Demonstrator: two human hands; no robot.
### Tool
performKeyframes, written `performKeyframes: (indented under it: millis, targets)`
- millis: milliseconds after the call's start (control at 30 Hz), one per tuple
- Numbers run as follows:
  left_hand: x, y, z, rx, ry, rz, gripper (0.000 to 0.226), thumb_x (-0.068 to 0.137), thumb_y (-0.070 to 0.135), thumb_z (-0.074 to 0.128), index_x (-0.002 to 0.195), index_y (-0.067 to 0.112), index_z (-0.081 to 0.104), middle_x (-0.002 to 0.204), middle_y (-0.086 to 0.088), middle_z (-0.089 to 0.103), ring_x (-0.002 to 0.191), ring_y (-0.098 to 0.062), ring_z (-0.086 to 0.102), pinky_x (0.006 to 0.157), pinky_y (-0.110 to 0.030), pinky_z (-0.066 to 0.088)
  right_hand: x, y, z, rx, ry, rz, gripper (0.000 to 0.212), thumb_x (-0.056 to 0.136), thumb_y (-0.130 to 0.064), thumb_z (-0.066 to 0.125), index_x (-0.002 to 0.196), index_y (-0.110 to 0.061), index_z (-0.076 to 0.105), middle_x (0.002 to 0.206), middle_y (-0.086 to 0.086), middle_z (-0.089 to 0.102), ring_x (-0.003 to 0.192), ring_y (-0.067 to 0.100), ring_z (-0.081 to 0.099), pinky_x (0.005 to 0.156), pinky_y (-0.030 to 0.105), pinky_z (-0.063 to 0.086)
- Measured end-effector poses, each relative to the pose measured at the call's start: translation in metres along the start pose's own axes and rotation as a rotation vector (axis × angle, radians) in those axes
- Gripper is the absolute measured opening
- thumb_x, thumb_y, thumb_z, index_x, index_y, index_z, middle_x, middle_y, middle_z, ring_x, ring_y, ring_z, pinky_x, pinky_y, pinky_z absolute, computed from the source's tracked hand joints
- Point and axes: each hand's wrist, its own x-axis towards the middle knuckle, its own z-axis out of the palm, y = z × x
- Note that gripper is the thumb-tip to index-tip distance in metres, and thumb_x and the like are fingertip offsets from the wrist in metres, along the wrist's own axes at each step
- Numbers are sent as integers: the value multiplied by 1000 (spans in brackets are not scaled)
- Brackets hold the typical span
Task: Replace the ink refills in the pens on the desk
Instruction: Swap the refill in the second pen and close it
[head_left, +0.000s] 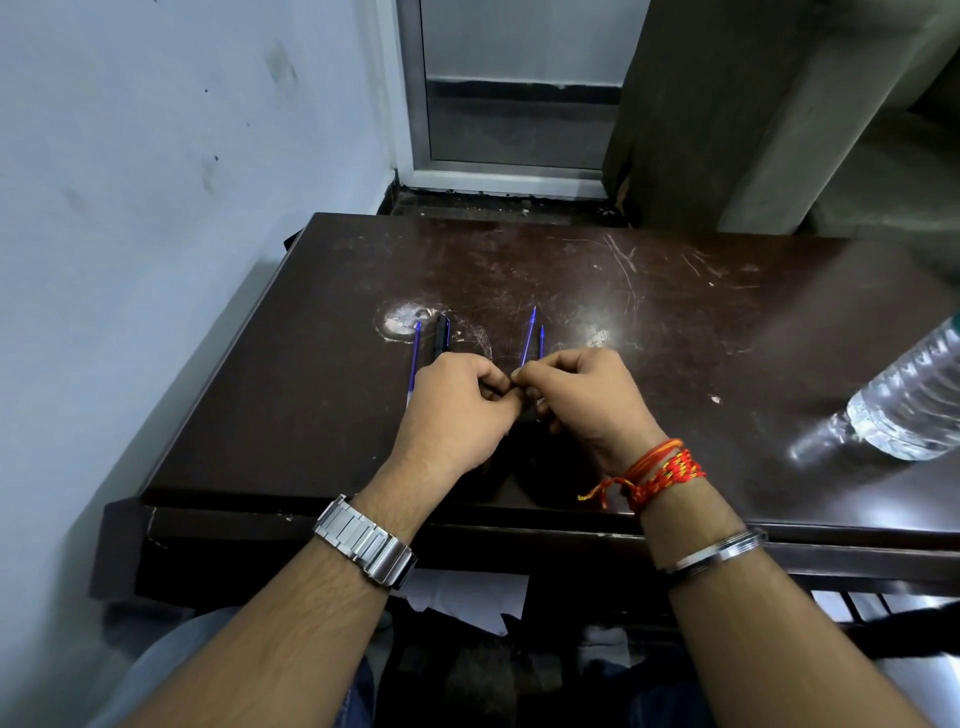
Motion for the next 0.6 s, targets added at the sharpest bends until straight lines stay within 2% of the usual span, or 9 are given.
performKeyframes:
  millis: [133, 267, 600]
  targets:
    - [0, -1, 0, -6, 2, 3, 27, 78, 30, 81, 58, 32, 63, 47, 33, 58, 48, 14, 57, 44, -4, 38, -1, 0, 1, -3, 7, -6, 17, 70, -22, 72, 63, -6, 72, 47, -3, 59, 41, 8, 50, 41, 22, 40]
    - [1, -3, 1, -8, 7, 2, 26, 78, 29, 81, 59, 31, 64, 44, 25, 59, 47, 12, 57, 44, -5, 38, -2, -1, 1, -23, 17, -27, 18, 72, -21, 74, 57, -13, 70, 43, -7, 58, 38, 3, 50, 40, 20, 40]
    - [2, -4, 1, 4, 0, -9, 25, 80, 29, 79, 60, 29, 65, 44, 30, 57, 46, 12, 56, 44, -5, 38, -4, -2, 2, 11, 34, -38, 23, 75, -17, 78, 55, -14, 70, 41, -8, 59, 37, 0, 51, 40, 16, 40]
